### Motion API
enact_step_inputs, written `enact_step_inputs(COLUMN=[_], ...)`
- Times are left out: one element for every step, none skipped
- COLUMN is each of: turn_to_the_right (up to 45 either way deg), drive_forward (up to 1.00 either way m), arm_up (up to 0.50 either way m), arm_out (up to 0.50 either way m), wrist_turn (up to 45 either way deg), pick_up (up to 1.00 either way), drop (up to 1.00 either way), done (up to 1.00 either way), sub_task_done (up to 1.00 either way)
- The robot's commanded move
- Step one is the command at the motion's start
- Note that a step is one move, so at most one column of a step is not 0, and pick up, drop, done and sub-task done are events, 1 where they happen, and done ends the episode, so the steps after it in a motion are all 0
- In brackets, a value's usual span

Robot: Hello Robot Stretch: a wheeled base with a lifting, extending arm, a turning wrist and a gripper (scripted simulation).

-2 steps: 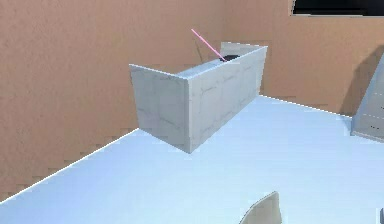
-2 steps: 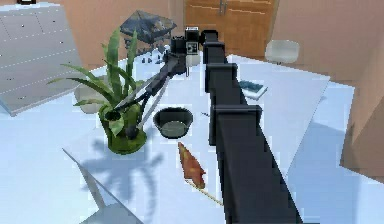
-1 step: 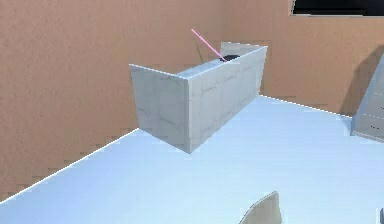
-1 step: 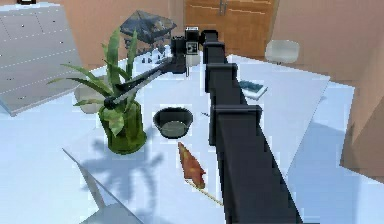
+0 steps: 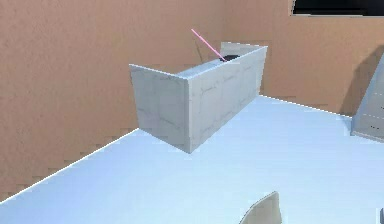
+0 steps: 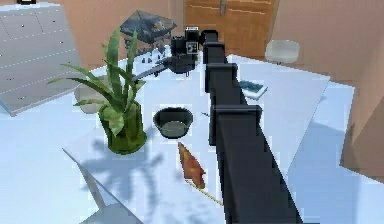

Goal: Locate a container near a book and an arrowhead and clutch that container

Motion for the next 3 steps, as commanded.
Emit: enact_step_inputs(turn_to_the_right=[0.0,0.0,0.0], drive_forward=[0.00,0.00,0.00], arm_up=[0.00,-0.28,0.00], arm_out=[0.00,0.00,0.00], wrist_turn=[18.0,0.0,0.0], pick_up=[0.00,0.00,1.00], drop=[0.00,0.00,0.00], done=[0.00,0.00,0.00], sub_task_done=[0.00,0.00,0.00])
